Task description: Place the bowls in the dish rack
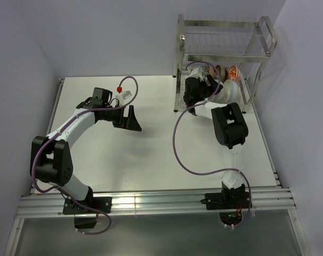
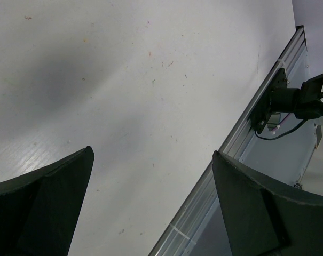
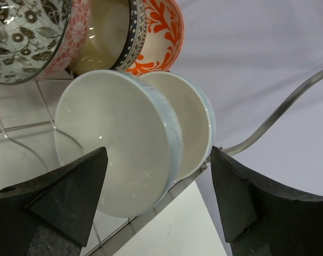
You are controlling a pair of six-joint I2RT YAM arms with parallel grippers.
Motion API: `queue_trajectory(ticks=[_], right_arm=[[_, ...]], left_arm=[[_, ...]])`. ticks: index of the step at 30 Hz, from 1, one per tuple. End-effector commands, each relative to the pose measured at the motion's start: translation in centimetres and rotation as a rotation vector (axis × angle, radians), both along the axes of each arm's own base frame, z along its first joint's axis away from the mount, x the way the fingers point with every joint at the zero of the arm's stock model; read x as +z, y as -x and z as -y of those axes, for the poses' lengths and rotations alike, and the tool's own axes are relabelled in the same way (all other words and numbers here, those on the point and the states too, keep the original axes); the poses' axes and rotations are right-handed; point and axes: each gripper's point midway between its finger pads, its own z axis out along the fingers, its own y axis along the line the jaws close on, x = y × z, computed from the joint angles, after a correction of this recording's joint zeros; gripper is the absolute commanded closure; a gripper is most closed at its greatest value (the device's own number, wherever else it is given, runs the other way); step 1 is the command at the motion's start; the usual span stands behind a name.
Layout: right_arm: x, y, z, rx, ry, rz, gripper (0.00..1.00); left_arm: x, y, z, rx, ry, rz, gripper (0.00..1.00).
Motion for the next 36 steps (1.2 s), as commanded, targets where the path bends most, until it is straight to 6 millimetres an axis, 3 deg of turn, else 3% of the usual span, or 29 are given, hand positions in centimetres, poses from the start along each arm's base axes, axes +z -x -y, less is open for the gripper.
queue_trajectory(ticks=[1, 9, 20, 30, 36], right_arm=[[2.2, 0.0, -0.7, 0.013, -0.072, 0.051, 0.15], [2.5, 0.8, -1.3, 0.051, -0.159, 0.020, 0.05], [4.4, 3.3, -2.1, 0.110, -0.280, 0.013, 0.02], [2.8, 8.3, -4.5, 0.296, -0.474, -0.178, 0.00], [3.8, 12.3, -7.1, 0.471, -0.619, -0.253, 0.00]], left_arm=[[1.7, -0.4, 0.1, -0.006, 0.019, 0.047, 0.01], [1.9, -0.2, -0.1, -0.003, 0.014, 0.053, 0.01], [1.8, -0.2, -0.3, 0.002, 0.001, 0.063, 0.01], [1.5, -0.3, -1.1, -0.004, -0.046, 0.075, 0.00], [1.0, -1.3, -2.8, 0.070, -0.134, 0.155, 0.01]])
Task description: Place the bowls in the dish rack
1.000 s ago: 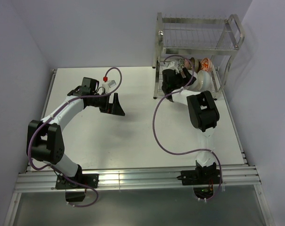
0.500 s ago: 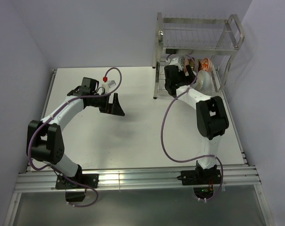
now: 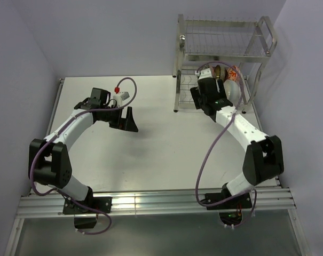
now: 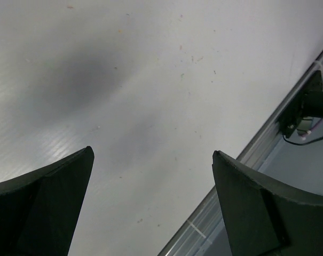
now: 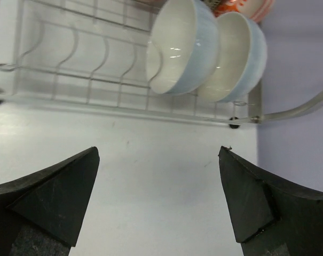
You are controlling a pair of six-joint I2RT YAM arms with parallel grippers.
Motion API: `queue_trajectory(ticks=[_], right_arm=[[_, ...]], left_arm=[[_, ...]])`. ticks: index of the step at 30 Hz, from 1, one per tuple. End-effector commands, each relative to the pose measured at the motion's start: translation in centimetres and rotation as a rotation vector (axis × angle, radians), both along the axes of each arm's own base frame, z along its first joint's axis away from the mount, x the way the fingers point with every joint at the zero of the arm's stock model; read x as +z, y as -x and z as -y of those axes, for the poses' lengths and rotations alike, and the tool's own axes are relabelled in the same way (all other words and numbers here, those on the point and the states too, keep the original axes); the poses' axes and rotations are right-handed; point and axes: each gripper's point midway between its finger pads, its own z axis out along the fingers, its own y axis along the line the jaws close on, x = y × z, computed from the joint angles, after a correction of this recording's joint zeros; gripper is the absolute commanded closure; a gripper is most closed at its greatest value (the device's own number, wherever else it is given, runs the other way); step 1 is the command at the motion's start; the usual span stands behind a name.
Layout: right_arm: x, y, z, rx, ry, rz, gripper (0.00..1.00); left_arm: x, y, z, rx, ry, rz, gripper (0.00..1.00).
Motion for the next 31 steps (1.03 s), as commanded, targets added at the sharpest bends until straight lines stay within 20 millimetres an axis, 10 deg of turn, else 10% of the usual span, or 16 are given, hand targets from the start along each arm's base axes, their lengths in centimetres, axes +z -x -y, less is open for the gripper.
queue_trajectory(ticks=[1, 15, 31], right_arm=[[-0.2, 2.6, -2.8, 0.148, -0.139, -0.072, 0.00], [-2.2, 11.6, -3.5, 0.412, -0.365, -0.200, 0.00], [-2.9, 15.5, -2.9, 0.415, -0.467, -0.197, 0.00]], left_arm=[[2.1, -1.0, -1.2, 0.031, -0.045, 0.142, 0.00], [1.5, -0.5, -4.7, 0.119, -0.203, 0.216, 0.00], [0.8, 0.2, -6.6, 0.199, -0.255, 0.255, 0.00]])
